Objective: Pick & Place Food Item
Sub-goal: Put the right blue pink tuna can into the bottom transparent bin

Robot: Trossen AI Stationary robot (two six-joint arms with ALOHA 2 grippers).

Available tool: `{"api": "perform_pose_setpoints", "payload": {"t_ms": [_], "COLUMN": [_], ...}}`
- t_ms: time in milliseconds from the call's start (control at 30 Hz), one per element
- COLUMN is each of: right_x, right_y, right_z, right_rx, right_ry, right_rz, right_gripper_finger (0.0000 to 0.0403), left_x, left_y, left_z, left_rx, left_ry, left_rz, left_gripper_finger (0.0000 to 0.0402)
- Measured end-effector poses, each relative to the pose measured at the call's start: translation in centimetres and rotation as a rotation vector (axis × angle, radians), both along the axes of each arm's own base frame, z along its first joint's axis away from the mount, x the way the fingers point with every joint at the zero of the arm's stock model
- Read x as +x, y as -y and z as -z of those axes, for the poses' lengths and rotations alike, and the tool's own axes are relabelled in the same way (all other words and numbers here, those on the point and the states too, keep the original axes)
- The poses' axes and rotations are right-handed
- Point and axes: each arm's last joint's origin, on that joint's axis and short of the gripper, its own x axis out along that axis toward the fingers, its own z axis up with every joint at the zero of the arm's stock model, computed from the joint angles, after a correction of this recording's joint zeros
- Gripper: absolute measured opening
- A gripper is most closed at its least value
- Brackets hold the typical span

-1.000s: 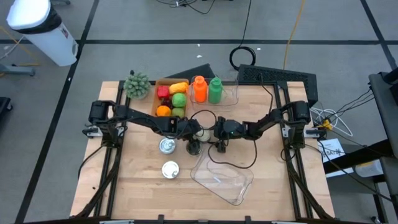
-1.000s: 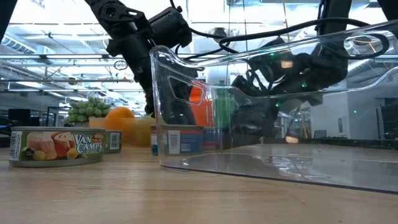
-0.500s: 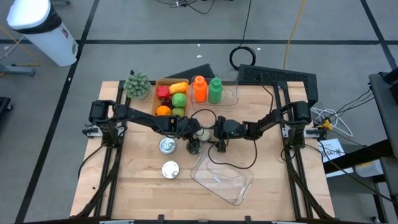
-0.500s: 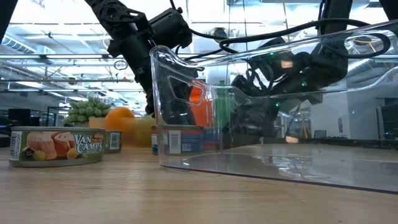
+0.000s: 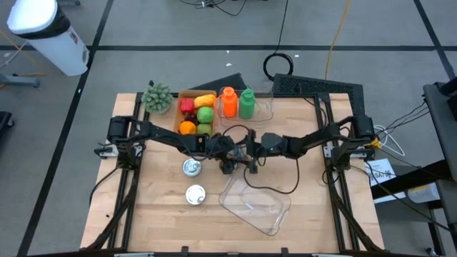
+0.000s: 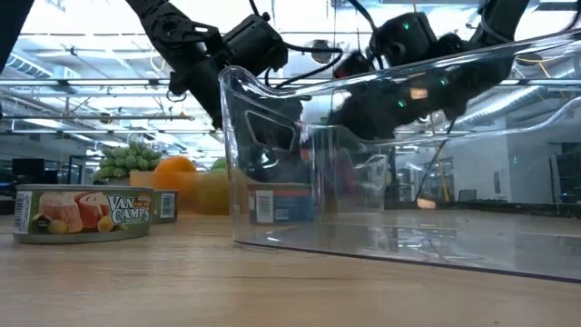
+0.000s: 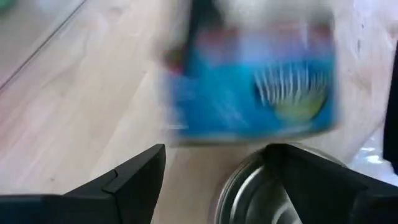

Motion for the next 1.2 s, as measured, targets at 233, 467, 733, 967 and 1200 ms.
{"api": "perform_pose_setpoints", "payload": {"t_ms": [233, 467, 733, 967, 1200], "right_x": [0.0, -0.9, -3.8, -5.1, -4.3], "right_y": [-0.1, -0.6, -3.1, -5.2, -6.4], "right_z": [0.5, -0.6, -6.7, -7.4, -5.1], "right_rx": [0.016, 0.012, 0.215, 0.454, 0.486], "right_ry": [-0.023, -0.117, -0.296, -0.313, -0.344], "right_rz": [-0.022, 0.109, 0.363, 0.495, 0.602], "right_gripper_finger": [0.0312, 0.0312, 0.0313, 0.0313, 0.0313], "left_x": [0.6, 0.5, 0.5, 0.4, 0.3], "left_y": [0.0, -0.3, -1.0, -1.8, -2.1], "left_z": [-0.7, -0.8, -0.8, -0.8, -0.9], "left_rx": [-0.002, 0.013, 0.035, 0.04, 0.111], "left_ry": [0.099, 0.095, 0.092, 0.085, 0.08], "left_rz": [0.029, 0.033, 0.037, 0.01, -0.054], "left_gripper_finger": [0.0309, 0.0309, 0.031, 0.031, 0.031]}}
